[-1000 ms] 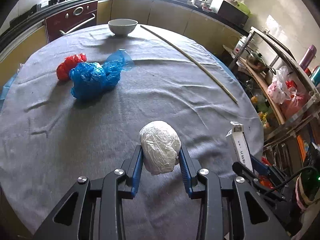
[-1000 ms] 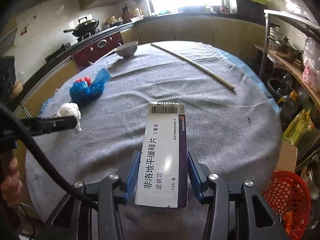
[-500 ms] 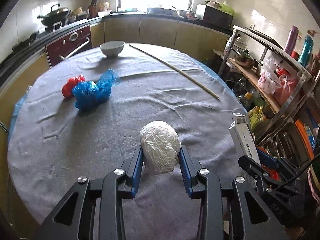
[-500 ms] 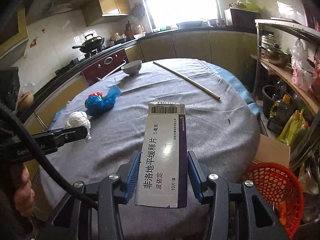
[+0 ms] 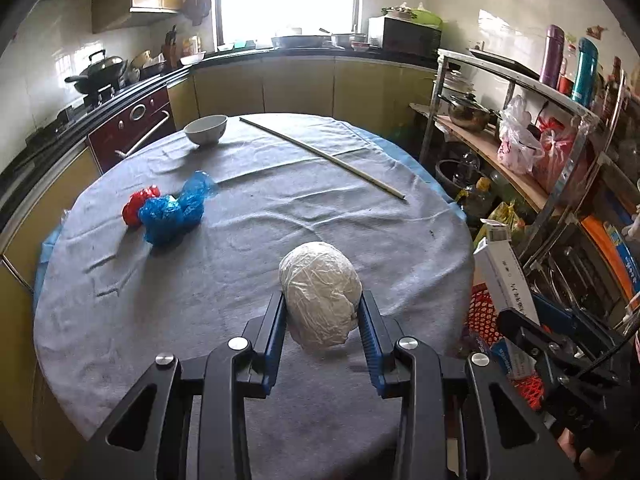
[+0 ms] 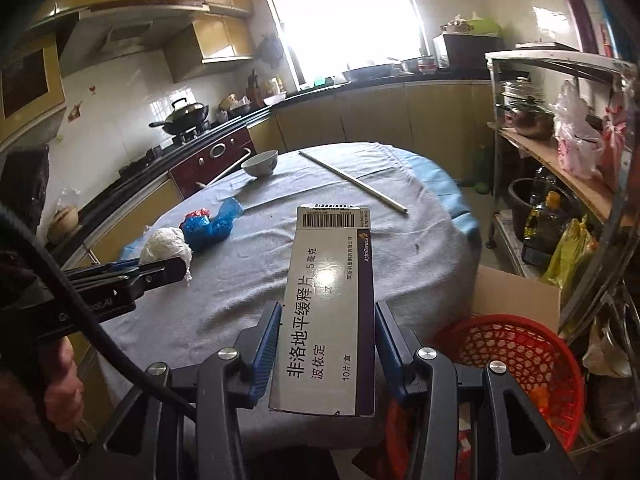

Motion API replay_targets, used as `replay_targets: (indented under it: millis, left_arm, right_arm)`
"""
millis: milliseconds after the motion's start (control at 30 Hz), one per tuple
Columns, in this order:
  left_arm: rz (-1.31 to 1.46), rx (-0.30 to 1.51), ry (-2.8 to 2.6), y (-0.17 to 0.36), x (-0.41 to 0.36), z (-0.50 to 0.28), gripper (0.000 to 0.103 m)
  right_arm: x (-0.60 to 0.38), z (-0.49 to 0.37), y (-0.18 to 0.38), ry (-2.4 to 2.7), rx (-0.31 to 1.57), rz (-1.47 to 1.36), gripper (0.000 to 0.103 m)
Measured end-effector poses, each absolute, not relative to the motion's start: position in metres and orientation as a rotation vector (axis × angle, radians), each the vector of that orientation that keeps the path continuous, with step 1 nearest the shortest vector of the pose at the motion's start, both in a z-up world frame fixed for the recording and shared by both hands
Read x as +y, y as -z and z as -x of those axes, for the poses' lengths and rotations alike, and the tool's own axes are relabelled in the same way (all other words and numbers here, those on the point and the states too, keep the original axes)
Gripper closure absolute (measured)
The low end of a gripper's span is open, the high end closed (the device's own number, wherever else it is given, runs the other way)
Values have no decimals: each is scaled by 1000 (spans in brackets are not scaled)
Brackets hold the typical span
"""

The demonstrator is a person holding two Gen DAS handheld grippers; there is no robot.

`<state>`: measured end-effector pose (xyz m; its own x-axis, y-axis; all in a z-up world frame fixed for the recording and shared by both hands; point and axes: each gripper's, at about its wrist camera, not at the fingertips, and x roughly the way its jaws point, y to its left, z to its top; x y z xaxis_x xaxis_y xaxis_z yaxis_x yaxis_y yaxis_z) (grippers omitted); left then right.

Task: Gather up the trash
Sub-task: 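Carry the tissue ball and medicine box over to the red basket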

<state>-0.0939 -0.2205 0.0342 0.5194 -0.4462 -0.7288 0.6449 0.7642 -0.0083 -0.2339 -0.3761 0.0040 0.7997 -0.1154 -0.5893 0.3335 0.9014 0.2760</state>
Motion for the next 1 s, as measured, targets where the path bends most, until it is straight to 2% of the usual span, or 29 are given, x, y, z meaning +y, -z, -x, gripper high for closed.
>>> replay_targets:
  millis: [1000]
  left_arm:
    - [-440, 664, 723, -47, -290, 159, 66]
  right_arm:
    - [-433, 326, -22, 346, 494, -455, 54]
